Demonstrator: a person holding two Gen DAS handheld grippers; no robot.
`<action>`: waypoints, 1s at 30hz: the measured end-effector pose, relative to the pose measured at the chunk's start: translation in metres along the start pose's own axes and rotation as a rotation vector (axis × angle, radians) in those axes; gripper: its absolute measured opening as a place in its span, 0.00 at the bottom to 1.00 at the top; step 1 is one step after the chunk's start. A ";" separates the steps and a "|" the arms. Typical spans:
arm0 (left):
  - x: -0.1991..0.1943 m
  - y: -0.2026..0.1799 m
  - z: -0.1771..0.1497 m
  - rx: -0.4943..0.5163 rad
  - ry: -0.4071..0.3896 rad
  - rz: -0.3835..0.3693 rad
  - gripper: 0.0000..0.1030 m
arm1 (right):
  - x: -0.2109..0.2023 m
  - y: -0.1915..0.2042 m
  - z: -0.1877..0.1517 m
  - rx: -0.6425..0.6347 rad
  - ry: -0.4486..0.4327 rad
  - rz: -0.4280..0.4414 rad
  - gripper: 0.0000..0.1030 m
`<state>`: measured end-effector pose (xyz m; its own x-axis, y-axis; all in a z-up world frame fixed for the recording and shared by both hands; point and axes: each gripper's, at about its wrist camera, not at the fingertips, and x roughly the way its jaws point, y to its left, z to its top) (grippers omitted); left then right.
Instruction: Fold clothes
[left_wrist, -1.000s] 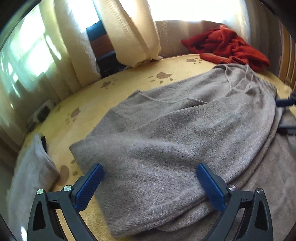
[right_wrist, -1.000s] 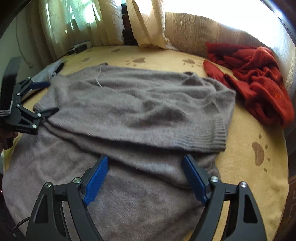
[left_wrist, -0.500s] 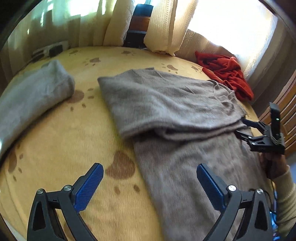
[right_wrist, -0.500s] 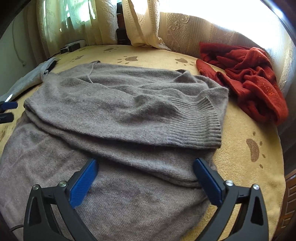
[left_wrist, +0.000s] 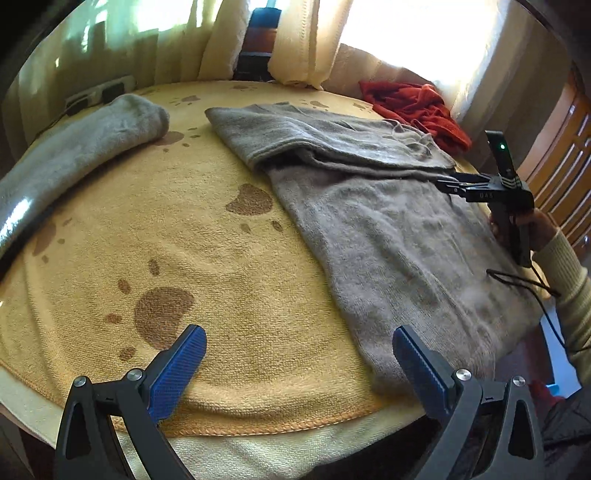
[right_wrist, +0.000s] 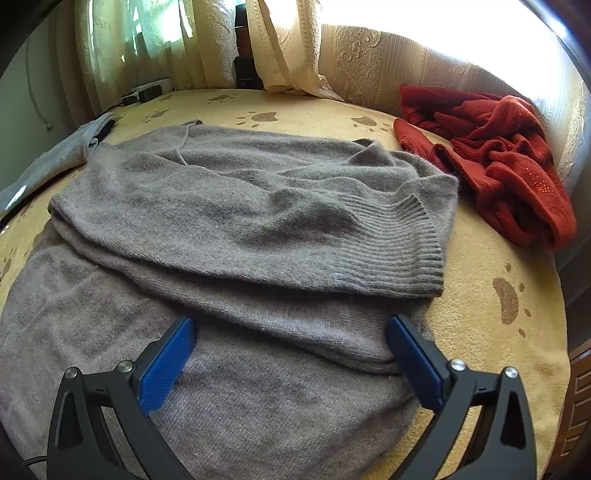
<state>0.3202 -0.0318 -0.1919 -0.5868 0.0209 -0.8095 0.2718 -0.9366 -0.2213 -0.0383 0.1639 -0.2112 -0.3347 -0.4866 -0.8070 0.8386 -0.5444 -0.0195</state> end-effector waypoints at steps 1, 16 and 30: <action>0.001 -0.003 -0.002 0.020 -0.002 -0.003 1.00 | 0.000 0.000 0.000 0.000 0.000 0.002 1.00; 0.002 0.001 -0.004 0.025 -0.015 0.064 1.00 | -0.094 0.134 -0.051 -0.400 -0.229 0.149 0.84; -0.006 -0.002 -0.002 0.048 -0.048 0.116 1.00 | -0.107 0.272 -0.116 -0.796 -0.158 0.343 0.37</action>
<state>0.3250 -0.0292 -0.1874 -0.5900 -0.1040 -0.8007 0.3040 -0.9473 -0.1010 0.2757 0.1471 -0.1982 -0.0153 -0.6565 -0.7542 0.9349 0.2581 -0.2436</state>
